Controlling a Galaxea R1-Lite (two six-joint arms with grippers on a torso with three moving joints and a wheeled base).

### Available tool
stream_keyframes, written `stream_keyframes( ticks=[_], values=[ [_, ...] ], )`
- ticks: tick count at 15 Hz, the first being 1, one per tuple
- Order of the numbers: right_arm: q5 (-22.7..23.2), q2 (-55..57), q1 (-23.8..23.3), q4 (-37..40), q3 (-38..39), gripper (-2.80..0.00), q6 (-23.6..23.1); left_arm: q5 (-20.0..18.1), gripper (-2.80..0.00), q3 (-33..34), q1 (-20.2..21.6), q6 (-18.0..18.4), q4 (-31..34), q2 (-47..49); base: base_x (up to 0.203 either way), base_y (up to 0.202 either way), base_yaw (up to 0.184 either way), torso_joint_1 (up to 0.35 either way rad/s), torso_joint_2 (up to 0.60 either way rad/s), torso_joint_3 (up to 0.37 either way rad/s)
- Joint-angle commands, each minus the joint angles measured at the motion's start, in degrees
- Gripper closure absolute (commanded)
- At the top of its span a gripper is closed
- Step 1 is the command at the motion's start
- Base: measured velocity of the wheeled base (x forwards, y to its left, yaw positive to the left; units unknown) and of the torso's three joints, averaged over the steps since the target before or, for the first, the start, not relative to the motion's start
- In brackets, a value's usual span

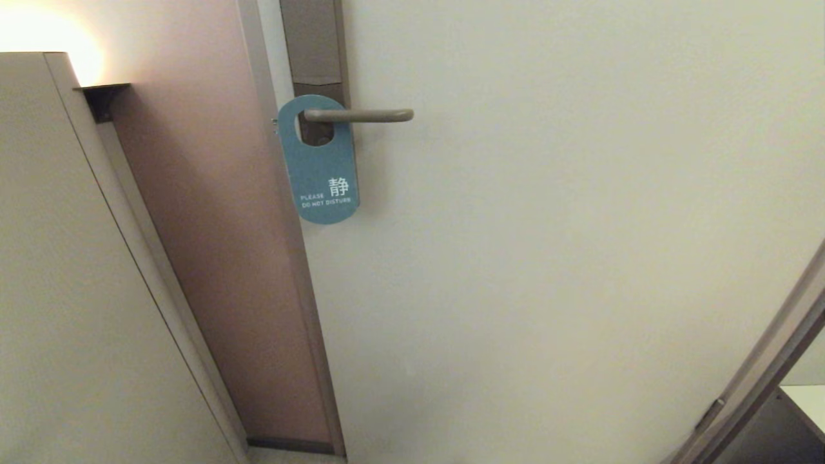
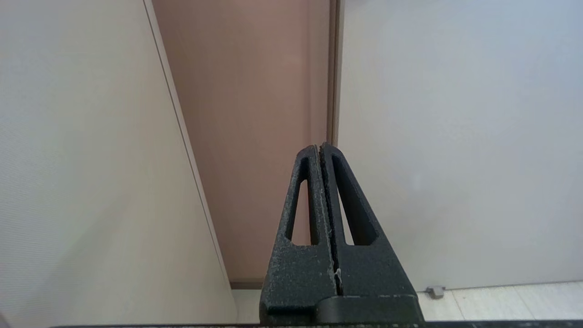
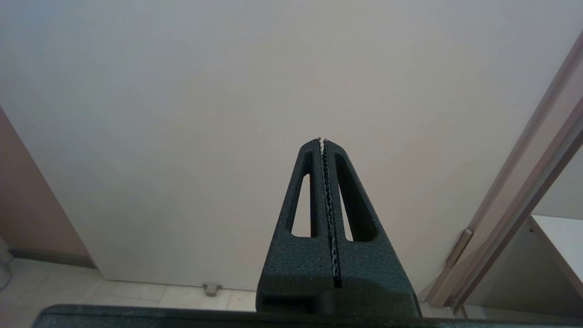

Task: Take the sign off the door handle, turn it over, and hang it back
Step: Take down the sign

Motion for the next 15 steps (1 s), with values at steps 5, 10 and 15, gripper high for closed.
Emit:
stream_keyframes(
  ticks=[5, 10, 15],
  values=[
    [0.0, 0.0, 0.0, 0.0, 0.0, 0.0, 0.0, -0.1, 0.0, -6.8, -0.6, 0.0, 0.5, 10.6, 0.0, 0.0, 0.0, 0.0, 0.0, 0.0],
    [0.0, 0.0, 0.0, 0.0, 0.0, 0.0, 0.0, 0.3, 0.0, -11.9, -9.6, -0.6, -2.9, 20.9, 0.0, 0.0, 0.0, 0.0, 0.0, 0.0],
    [0.0, 0.0, 0.0, 0.0, 0.0, 0.0, 0.0, 0.3, 0.0, -18.1, -13.1, -3.7, -8.3, 35.0, 0.0, 0.0, 0.0, 0.0, 0.0, 0.0]
  ],
)
